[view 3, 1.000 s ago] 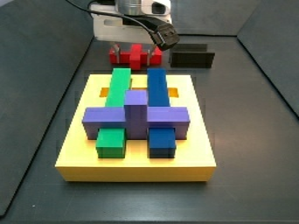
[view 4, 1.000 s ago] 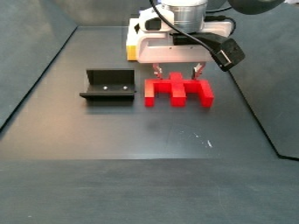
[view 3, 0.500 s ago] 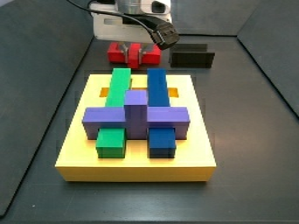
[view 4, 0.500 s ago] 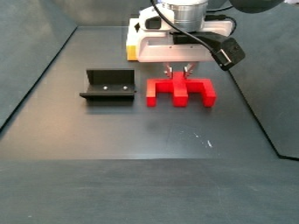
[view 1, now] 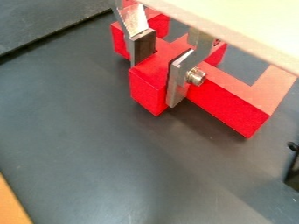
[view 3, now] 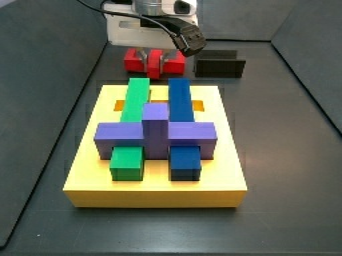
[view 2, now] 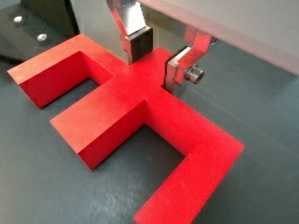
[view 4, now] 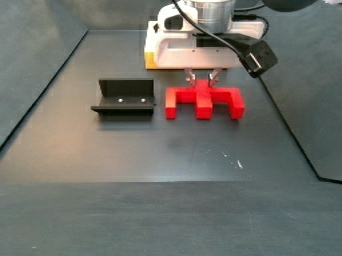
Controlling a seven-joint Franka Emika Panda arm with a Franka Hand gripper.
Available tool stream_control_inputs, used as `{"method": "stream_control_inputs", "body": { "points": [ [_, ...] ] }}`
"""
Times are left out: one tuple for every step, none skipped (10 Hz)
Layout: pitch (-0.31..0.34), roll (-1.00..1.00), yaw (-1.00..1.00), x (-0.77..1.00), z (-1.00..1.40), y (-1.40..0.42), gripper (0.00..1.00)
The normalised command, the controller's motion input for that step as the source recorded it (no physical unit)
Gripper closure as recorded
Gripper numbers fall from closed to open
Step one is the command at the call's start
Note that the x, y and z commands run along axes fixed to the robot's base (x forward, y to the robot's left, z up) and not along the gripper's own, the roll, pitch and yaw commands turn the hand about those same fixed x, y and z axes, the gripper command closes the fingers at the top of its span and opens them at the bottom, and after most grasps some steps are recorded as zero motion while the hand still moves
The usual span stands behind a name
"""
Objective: Pick up the red object. Move up. Place the red object on the fixture. Regrasp the red object. Move to above the board. Insert the red object.
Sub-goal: Pick up the red object, then move up, then place the red object on the fixture.
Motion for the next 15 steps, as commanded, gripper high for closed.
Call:
{"method": "stream_control_inputs", "body": {
  "points": [
    [0.0, 0.0, 0.0, 0.0, 0.0, 0.0, 1.0],
    [0.0, 0.0, 0.0, 0.0, 0.0, 0.0, 1.0],
    [0.0, 0.0, 0.0, 0.0, 0.0, 0.0, 1.0],
    [0.0, 0.0, 0.0, 0.0, 0.0, 0.0, 1.0],
    [0.0, 0.0, 0.0, 0.0, 0.0, 0.0, 1.0],
    [0.0, 0.0, 0.0, 0.0, 0.0, 0.0, 1.0],
    [0.0, 0.0, 0.0, 0.0, 0.0, 0.0, 1.0],
    [0.0, 0.0, 0.0, 0.0, 0.0, 0.0, 1.0],
    [0.0, 0.0, 0.0, 0.0, 0.83, 0.0, 1.0],
    [-0.019, 0.0, -0.07, 0.05, 0.85, 0.05, 1.0],
    [0.007, -0.02, -0.06, -0.01, 0.56, 0.03, 1.0],
    [-0.005, -0.04, -0.04, 0.0, 0.23, 0.01, 1.0],
    [-0.009, 0.0, 0.0, 0.0, 0.0, 0.0, 1.0],
    [-0.04, -0.05, -0.01, 0.01, 0.0, 0.0, 1.0],
    [0.083, -0.23, 0.05, 0.84, 0.0, 0.35, 1.0]
  ]
}}
